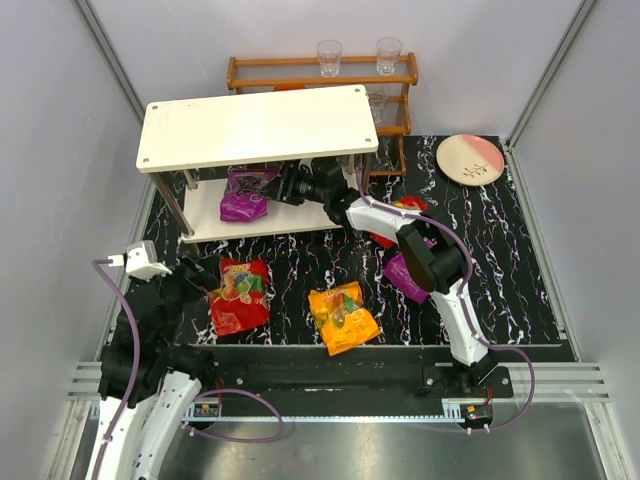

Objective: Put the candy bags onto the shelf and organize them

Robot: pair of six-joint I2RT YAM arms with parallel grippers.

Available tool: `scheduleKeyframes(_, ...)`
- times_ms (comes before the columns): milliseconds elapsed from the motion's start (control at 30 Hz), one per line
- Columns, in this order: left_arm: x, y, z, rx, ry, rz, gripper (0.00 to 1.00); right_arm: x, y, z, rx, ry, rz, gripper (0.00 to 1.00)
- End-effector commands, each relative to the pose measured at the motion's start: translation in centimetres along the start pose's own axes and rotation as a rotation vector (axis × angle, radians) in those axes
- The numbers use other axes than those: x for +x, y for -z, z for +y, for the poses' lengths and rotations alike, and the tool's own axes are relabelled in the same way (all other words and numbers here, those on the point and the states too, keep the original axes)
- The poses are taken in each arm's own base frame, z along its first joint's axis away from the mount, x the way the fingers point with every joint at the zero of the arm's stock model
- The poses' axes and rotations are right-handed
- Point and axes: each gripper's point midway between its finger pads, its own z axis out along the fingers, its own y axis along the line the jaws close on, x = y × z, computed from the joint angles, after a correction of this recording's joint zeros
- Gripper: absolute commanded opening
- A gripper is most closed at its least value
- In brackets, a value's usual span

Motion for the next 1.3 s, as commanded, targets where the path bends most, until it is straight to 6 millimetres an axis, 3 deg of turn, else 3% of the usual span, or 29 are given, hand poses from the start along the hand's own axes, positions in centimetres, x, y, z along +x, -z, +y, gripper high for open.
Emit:
scheduleKeyframes(0,-0.6,0.0,-0.4,0.018,-0.009,-0.026,0.99,-6.8,2.0,4.2,-0.085,0.032,-0.205,0.47)
scheduleKeyframes(100,-0.7,0.0,-0.4,0.018,-0.009,-0.028,0.99,-7.6,1.5,4.7,-0.102,0.037,-0.222,0.29)
scheduleKeyframes(200,-0.7,0.0,-0.4,0.02,-0.009,-0.028,0.99,-8.2,1.4,4.0,-0.062,0.038,-0.258,0.29)
scheduleKeyframes(233,-0.6,0.0,-0.4,0.02,-0.011,-0.027,0.99,-8.5,1.6,4.2,-0.06,0.038,-0.272,0.35)
scheduleKeyframes(300,-0.6,0.0,-0.4,0.02,-0.009,-0.027,0.99,-9.2,1.8,3.9,-0.04,0.037,-0.304,0.63)
scheduleKeyframes(433,-0.5,-0.1,-0.5,0.023,-0.011,-0.023,0.99,-9.5,2.1,4.4,-0.058,0.038,-0.332,0.67)
scheduleKeyframes(500,-0.5,-0.2,-0.5,0.024,-0.013,-0.021,0.99,-9.6,1.8,5.4,-0.104,0.031,-0.32,0.62)
scheduleKeyframes(533,-0.5,-0.2,-0.5,0.023,-0.011,-0.023,0.99,-9.2,1.2,4.7,-0.103,0.02,-0.305,0.53)
scheduleKeyframes(600,-0.6,-0.1,-0.5,0.024,-0.012,-0.026,0.99,-8.6,0.2,5.2,-0.158,0.0,-0.266,0.38)
scheduleKeyframes(633,-0.7,-0.1,-0.5,0.026,-0.011,-0.028,0.99,-8.6,-0.1,5.4,-0.176,-0.006,-0.258,0.26)
scheduleKeyframes(767,-0.7,0.1,-0.5,0.025,-0.01,-0.034,0.99,-7.9,-1.9,5.7,-0.221,-0.029,-0.205,0.1)
scheduleKeyframes(933,-0.7,0.0,-0.5,0.025,-0.012,-0.029,0.99,-6.2,-4.9,5.1,-0.221,-0.047,-0.119,0.09)
scheduleKeyframes(967,-0.7,0.0,-0.4,0.023,-0.012,-0.03,0.99,-6.9,-5.1,6.6,-0.257,-0.037,-0.118,0.09)
scheduleKeyframes(1000,-0.7,-0.1,-0.5,0.024,-0.012,-0.028,0.99,-5.6,-6.1,4.9,-0.236,-0.054,-0.09,0.08)
scheduleKeyframes(1067,-0.6,-0.1,-0.4,0.023,-0.014,-0.027,0.99,-4.6,-7.0,5.2,-0.228,-0.061,-0.056,0.08)
scheduleKeyframes(1100,-0.7,0.0,-0.5,0.025,-0.013,-0.029,0.99,-3.3,-7.7,3.7,-0.198,-0.072,-0.031,0.08)
scheduleKeyframes(1267,-0.8,0.2,-0.4,0.023,-0.008,-0.039,0.99,1.4,-8.7,-0.2,-0.068,-0.121,0.077,0.07)
